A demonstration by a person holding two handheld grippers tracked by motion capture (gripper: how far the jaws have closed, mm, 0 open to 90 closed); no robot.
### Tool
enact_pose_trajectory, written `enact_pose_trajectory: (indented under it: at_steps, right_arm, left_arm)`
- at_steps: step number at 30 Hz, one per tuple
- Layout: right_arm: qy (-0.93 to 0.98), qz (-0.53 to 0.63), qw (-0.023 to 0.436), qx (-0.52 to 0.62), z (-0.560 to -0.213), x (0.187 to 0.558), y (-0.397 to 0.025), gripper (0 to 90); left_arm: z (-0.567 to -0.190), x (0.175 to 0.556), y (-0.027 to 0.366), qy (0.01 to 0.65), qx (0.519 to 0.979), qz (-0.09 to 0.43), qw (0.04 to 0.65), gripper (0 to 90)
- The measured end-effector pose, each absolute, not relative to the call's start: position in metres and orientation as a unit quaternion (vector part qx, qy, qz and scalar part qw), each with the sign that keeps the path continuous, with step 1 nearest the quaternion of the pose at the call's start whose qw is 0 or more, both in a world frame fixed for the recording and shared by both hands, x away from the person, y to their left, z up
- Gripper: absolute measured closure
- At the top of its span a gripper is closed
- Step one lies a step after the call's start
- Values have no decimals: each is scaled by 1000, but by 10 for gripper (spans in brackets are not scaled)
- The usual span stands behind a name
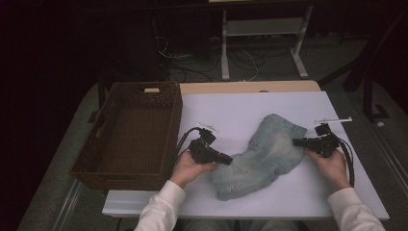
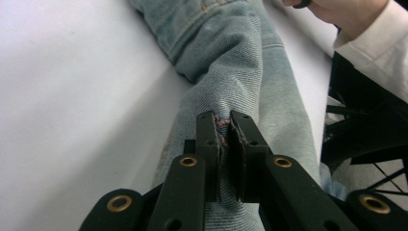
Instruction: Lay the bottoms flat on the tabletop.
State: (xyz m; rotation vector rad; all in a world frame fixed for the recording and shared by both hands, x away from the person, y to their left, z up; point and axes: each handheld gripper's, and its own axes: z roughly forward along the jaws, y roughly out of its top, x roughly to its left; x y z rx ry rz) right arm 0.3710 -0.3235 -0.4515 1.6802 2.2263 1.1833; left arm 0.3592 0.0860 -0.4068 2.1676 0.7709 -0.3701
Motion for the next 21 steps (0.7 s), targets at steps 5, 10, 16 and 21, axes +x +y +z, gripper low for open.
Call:
enact_pose_trajectory:
  at_steps: [5,10,16,21]
  right_arm:
    - [735,395,54,548,-444,373,-324,836]
    - [726,418,61,543,-434,373,-325,839]
    - [717,422,68,550,-433,377,-330,840]
    - [712,425,79,553,-432,383,-330,841]
  left_arm:
    - [-402,362,85,309,861,-123,385,835]
    - [-393,367,86,316,865,-92,379,837]
    - [-380,383,90,342,854,-51,390,839]
    - [-374,401,88,361,847,-20,390,839]
